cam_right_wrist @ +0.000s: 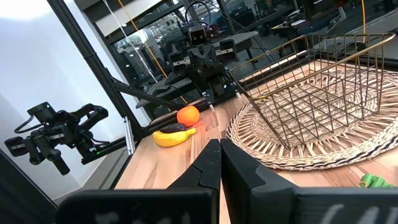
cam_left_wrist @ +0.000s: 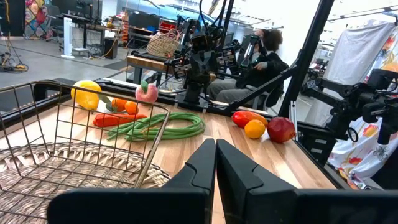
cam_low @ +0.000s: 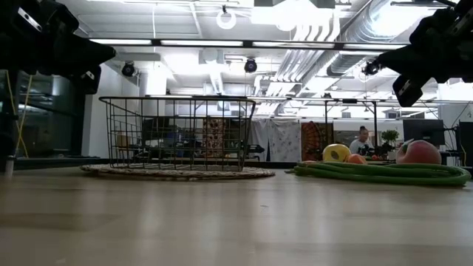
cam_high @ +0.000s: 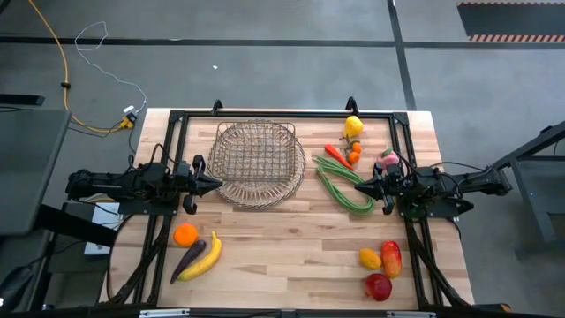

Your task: Build produce basket

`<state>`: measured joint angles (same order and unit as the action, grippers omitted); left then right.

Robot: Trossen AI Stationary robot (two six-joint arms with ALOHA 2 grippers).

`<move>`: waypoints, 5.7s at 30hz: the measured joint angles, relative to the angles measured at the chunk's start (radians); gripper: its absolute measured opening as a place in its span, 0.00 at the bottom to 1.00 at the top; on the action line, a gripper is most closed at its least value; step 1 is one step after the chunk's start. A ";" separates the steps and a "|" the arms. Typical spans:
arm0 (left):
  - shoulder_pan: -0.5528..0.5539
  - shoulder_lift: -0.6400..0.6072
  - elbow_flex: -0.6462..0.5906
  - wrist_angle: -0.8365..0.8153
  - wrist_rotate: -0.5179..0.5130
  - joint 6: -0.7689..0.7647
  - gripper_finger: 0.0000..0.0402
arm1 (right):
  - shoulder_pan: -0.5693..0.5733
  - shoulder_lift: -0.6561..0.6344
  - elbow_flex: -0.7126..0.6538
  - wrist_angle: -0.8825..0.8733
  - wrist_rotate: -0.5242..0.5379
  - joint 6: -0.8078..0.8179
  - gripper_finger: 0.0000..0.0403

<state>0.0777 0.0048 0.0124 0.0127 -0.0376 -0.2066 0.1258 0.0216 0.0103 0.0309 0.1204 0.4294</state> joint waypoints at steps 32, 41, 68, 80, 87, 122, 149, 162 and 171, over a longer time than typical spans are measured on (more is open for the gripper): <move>0.000 0.000 0.000 0.000 0.000 0.000 0.01 | 0.000 0.000 0.000 0.000 0.000 0.000 0.00; 0.000 0.000 0.000 0.000 0.000 0.000 0.01 | 0.000 0.000 0.000 0.000 0.000 0.000 0.00; 0.000 0.000 0.000 0.000 0.000 0.000 0.01 | 0.000 0.000 0.000 0.000 0.000 0.000 0.00; 0.000 0.000 0.000 0.000 0.000 0.000 0.01 | 0.000 0.000 0.000 0.004 0.004 0.000 0.00; 0.000 0.000 0.000 0.000 0.000 0.000 0.01 | -0.001 0.003 0.000 0.434 0.271 0.320 0.00; 0.000 0.031 0.004 0.495 -0.185 -0.119 0.01 | -0.002 0.543 0.610 0.061 0.429 0.034 0.00; 0.000 0.567 0.693 -0.145 -0.168 -0.030 0.01 | -0.002 0.541 0.610 -0.078 0.422 -0.044 0.07; 0.000 0.567 0.692 -0.152 -0.201 0.001 0.01 | -0.077 0.694 0.710 -0.402 0.295 0.192 0.40; 0.000 0.566 0.692 -0.165 -0.214 -0.002 0.01 | -0.142 0.983 0.955 -0.811 0.151 0.259 0.57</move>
<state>0.0780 0.5713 0.7048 -0.1521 -0.2518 -0.2086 -0.0160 1.0041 0.9654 -0.7797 0.2718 0.6888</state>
